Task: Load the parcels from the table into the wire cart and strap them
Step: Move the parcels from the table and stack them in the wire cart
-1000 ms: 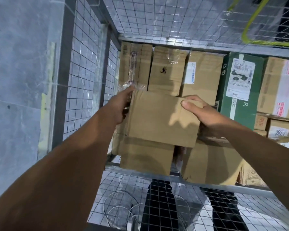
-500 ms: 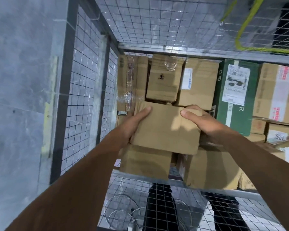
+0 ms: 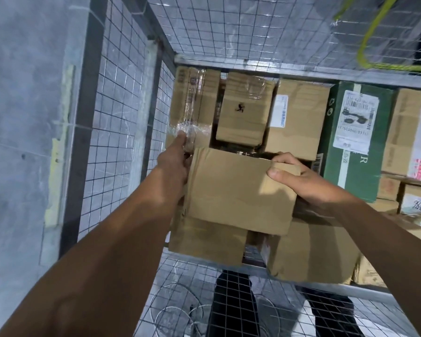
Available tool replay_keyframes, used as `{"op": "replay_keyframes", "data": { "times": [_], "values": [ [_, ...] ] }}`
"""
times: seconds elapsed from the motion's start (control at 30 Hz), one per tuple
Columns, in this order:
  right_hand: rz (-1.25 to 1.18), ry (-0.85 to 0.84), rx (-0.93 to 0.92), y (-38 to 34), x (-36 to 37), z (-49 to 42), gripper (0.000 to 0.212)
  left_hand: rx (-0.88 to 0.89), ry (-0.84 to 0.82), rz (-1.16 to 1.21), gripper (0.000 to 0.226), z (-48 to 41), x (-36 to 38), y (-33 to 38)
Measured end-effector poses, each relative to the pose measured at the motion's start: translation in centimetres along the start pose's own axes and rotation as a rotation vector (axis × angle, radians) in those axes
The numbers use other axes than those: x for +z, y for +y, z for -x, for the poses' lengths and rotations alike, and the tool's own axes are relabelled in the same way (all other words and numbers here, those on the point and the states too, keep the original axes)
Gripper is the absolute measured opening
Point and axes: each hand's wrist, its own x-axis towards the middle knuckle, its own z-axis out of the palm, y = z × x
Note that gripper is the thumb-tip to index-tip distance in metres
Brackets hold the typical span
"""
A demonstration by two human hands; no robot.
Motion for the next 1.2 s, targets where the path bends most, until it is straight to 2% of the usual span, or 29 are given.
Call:
{"op": "replay_keyframes", "data": {
  "times": [0.13,0.27,0.4,0.57,0.6,0.67,0.73,0.83,0.9,0.97,1.03,1.07,1.13,1.17,1.2],
  "values": [
    [0.145,-0.004,-0.006,-0.7,-0.2,-0.4,0.077,0.044,-0.021,-0.003,0.055,0.1,0.4,-0.5],
    [0.144,-0.083,-0.014,-0.7,-0.4,-0.6,0.065,0.071,-0.081,0.006,0.056,0.1,0.1,-1.3],
    [0.145,-0.129,0.001,-0.8,-0.6,-0.8,0.055,0.008,-0.147,0.091,0.025,-0.5,-0.1,-1.5],
    [0.292,-0.115,0.050,-1.1,-1.0,-1.4,0.056,0.048,-0.234,-0.084,0.020,-0.2,-1.2,-2.3],
    [0.308,-0.127,0.053,-1.2,-1.0,-1.4,0.055,0.040,-0.235,-0.133,0.023,0.0,-1.3,-2.0],
    [0.324,-0.137,0.046,-1.0,-1.2,-1.3,0.054,0.017,-0.194,-0.200,0.051,0.2,-1.1,-1.7],
    [0.325,-0.133,0.043,-0.8,-1.4,-1.3,0.055,0.101,-0.191,-0.190,0.066,-0.1,-1.1,-2.0],
    [0.313,-0.127,0.059,-0.8,-1.3,-1.8,0.061,0.156,-0.236,-0.165,0.064,0.0,-0.9,-2.1],
    [0.274,-0.112,0.106,-0.8,-1.0,-2.3,0.067,0.137,-0.181,-0.173,0.052,-0.3,-0.7,-2.0],
    [0.247,-0.062,0.156,-0.5,-0.4,-2.8,0.072,0.182,-0.104,-0.210,0.016,-0.5,-0.3,-1.7],
    [0.183,0.038,0.115,0.3,0.2,-3.2,0.069,0.209,-0.086,-0.314,0.039,-0.6,-0.4,-1.7],
    [0.140,0.097,0.084,0.8,0.6,-3.3,0.075,0.224,-0.093,-0.340,0.043,-0.4,-0.4,-1.8],
    [-0.006,0.235,0.089,1.4,1.8,-3.1,0.107,0.236,-0.088,-0.341,0.038,-0.1,-0.8,-2.0],
    [-0.067,0.314,0.104,1.5,2.4,-2.8,0.117,0.230,-0.090,-0.330,0.037,0.2,-1.1,-2.0],
    [-0.113,0.381,0.103,1.7,2.8,-2.6,0.116,0.185,-0.098,-0.290,0.047,1.1,-1.5,-2.0]
  ]
}}
